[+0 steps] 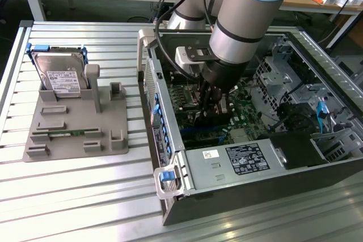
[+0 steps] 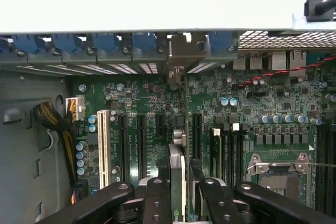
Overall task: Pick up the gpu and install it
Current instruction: 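Insert the gpu into the slot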
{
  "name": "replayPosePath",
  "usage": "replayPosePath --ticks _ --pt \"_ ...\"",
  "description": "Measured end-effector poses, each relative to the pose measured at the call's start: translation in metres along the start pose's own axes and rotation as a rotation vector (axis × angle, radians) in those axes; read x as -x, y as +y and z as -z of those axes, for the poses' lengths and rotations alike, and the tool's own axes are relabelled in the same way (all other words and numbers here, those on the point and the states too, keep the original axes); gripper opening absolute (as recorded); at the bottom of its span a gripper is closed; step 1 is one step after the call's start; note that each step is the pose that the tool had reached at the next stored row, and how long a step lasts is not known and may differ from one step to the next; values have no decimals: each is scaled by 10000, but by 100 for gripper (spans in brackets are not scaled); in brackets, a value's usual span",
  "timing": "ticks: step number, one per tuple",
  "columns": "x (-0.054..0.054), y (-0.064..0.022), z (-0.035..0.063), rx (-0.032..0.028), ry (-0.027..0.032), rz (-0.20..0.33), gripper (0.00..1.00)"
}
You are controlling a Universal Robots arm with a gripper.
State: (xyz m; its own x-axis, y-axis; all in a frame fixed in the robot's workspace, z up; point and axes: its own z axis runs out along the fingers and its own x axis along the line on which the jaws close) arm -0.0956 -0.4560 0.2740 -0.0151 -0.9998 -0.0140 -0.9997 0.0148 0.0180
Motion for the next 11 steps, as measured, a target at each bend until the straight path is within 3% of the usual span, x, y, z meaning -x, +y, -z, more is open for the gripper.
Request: replayPosePath --ticks 7,11 --pt "0 8 -8 -1 -52 80 26" --pt "-1 12 -8 -2 -52 76 26"
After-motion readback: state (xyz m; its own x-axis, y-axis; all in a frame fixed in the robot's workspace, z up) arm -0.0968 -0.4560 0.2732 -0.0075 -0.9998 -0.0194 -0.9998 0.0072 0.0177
